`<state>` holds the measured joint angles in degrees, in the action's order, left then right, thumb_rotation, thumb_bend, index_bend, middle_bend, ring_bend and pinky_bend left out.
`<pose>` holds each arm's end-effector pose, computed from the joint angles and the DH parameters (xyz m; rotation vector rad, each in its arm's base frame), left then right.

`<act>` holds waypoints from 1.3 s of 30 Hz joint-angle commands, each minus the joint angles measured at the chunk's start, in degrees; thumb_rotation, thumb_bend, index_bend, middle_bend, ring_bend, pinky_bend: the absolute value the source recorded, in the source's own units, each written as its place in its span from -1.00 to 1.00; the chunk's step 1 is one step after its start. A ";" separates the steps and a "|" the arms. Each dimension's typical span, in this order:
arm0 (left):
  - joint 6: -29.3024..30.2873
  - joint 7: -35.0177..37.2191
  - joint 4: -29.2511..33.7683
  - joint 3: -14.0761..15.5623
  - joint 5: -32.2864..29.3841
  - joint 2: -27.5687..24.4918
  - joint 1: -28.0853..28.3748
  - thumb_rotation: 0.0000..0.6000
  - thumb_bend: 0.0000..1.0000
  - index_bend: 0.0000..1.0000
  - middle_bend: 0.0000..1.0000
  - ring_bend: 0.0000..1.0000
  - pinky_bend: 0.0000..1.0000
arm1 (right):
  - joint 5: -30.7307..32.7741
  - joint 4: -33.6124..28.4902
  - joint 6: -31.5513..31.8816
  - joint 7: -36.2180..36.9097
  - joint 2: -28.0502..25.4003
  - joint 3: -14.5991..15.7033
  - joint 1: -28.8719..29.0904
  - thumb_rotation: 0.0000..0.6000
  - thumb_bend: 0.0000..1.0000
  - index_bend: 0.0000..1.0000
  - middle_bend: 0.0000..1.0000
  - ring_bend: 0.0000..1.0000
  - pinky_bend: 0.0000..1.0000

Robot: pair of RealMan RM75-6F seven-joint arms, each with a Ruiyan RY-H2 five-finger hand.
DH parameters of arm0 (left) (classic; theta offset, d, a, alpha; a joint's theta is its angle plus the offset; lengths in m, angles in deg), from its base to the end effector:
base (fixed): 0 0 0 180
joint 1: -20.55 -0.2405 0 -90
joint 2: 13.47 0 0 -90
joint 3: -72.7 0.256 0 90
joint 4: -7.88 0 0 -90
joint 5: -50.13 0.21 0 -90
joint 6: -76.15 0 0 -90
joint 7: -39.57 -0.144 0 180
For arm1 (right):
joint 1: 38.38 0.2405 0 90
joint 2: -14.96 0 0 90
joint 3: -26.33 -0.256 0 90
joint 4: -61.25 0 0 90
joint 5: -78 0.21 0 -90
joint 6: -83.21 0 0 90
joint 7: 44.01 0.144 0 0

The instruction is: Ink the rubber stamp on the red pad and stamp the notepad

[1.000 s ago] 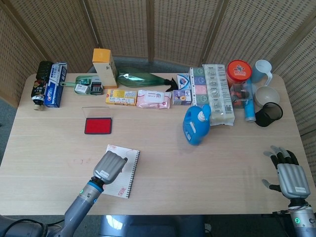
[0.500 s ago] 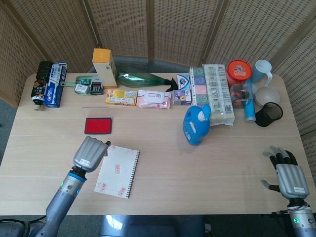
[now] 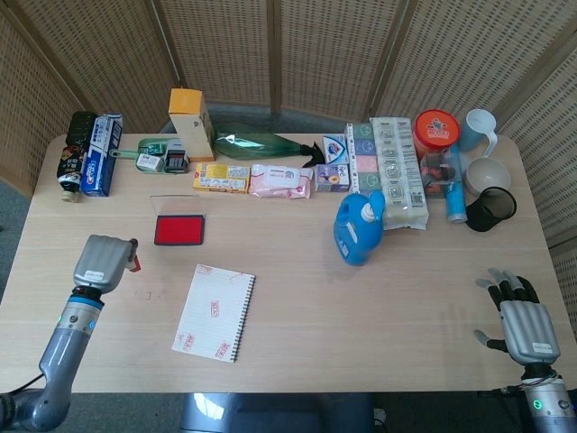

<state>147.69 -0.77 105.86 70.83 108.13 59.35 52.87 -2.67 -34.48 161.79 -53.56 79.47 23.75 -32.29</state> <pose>-0.2341 0.2953 0.0791 -1.6788 -0.6745 -0.5203 -0.3127 -0.1841 0.1398 1.4353 -0.9433 0.7333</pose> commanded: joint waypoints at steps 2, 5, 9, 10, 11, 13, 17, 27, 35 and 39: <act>-2.84 3.43 -5.25 -0.02 -1.42 0.49 -1.24 1.00 -0.31 0.36 1.00 1.00 1.00 | 0.17 0.06 -0.21 -0.30 0.22 0.01 0.09 1.00 -0.87 -0.58 -0.75 -0.78 -0.83; -4.31 4.05 -7.69 -0.04 -2.51 1.55 -1.40 1.00 -0.32 0.36 1.00 1.00 1.00 | 0.16 0.06 -0.19 -0.43 0.31 0.05 0.08 1.00 -0.87 -0.58 -0.75 -0.78 -0.83; -6.10 5.77 -10.71 0.11 -2.09 3.47 -1.51 1.00 -0.32 0.36 1.00 1.00 1.00 | 0.32 0.16 -0.32 -0.42 0.37 0.03 0.11 1.00 -0.87 -0.58 -0.75 -0.78 -0.83; -6.27 5.88 -11.29 0.12 -1.93 3.89 -1.51 1.00 -0.32 0.36 1.00 1.00 1.00 | 0.36 0.17 -0.36 -0.41 0.38 0.02 0.13 1.00 -0.87 -0.58 -0.75 -0.78 -0.83; -6.46 5.84 -11.82 0.15 -1.83 4.35 -1.48 1.00 -0.32 0.36 1.00 1.00 1.00 | 0.41 0.18 -0.41 -0.40 0.38 0.01 0.14 1.00 -0.87 -0.58 -0.75 -0.78 -0.83; -6.79 5.66 -12.61 0.13 -1.79 5.15 -1.38 1.00 -0.32 0.36 1.00 1.00 1.00 | 0.49 0.21 -0.47 -0.39 0.40 0.00 0.16 1.00 -0.87 -0.58 -0.75 -0.78 -0.83; -7.19 5.11 -13.83 -0.02 -1.20 6.77 -1.02 1.00 -0.32 0.36 1.00 1.00 1.00 | 0.53 0.17 -0.45 -0.38 0.39 -0.02 0.15 1.00 -0.87 -0.58 -0.75 -0.78 -0.83; -7.35 1.87 -15.80 -0.31 -1.36 9.94 -0.42 1.00 -0.37 0.36 1.00 1.00 1.00 | 0.46 -0.25 -0.51 0.20 0.01 0.05 0.10 1.00 -0.87 -0.57 -0.75 -0.78 -0.83; -7.08 -0.66 -16.96 -0.66 -1.67 11.77 -0.03 1.00 -0.42 0.36 1.00 1.00 1.00 | 0.28 -0.54 -0.55 0.50 -0.19 0.19 0.06 1.00 -0.87 -0.58 -0.75 -0.78 -0.83; -6.90 -1.13 -16.53 -0.67 -1.43 11.81 -0.10 1.00 -0.54 0.36 1.00 1.00 1.00 | 0.30 -0.52 -0.60 0.59 -0.25 0.17 0.10 1.00 -0.87 -0.58 -0.75 -0.78 -0.83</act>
<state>140.77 -1.88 89.31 70.16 106.69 71.16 52.78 -2.38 -35.00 161.18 -52.97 79.22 23.92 -32.20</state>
